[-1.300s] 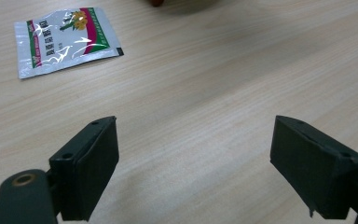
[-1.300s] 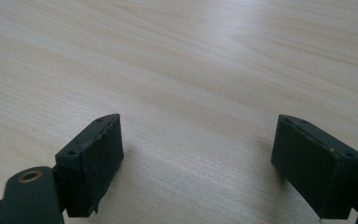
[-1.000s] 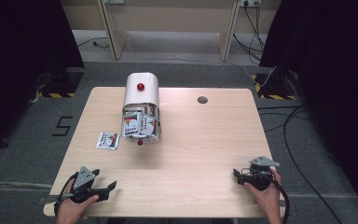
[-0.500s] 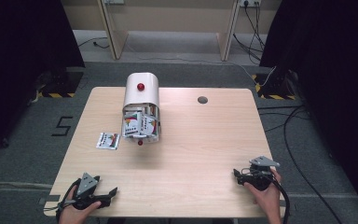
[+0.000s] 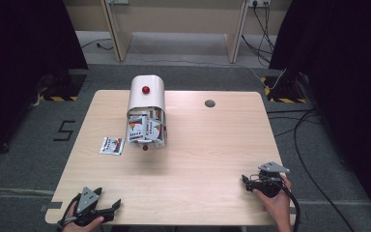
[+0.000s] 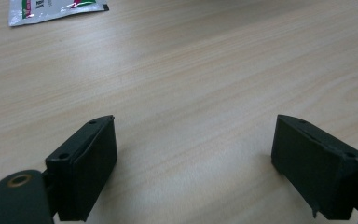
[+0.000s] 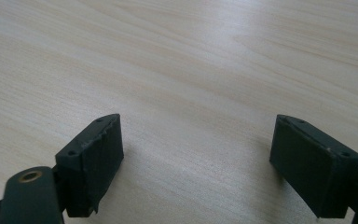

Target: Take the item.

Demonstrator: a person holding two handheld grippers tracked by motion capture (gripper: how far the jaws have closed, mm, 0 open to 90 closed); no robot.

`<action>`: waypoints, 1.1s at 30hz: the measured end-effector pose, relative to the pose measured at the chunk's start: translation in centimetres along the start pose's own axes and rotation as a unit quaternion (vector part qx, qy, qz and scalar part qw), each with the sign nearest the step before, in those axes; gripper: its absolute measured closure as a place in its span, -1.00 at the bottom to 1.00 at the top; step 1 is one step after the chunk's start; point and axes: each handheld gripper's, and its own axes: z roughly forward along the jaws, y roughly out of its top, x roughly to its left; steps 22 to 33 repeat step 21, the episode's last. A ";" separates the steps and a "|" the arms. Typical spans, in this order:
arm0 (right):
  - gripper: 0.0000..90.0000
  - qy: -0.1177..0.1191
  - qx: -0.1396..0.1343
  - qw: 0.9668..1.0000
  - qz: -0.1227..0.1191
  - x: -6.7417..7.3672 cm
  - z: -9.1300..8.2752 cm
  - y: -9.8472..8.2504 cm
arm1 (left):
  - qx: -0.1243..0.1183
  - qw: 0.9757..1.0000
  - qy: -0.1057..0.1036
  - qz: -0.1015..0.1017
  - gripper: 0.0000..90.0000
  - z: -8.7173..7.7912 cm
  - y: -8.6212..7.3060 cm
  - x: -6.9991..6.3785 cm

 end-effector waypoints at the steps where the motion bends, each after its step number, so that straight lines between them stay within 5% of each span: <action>1: -0.61 0.000 0.000 1.000 -0.001 0.0 0.0 0.0 | 0.000 1.000 -0.001 0.000 -0.70 -0.1 -0.1 0.0; 33: -0.61 0.001 0.000 1.000 0.000 0.0 0.0 0.0 | -0.001 1.000 -0.004 0.003 -0.72 -0.1 -0.1 0.1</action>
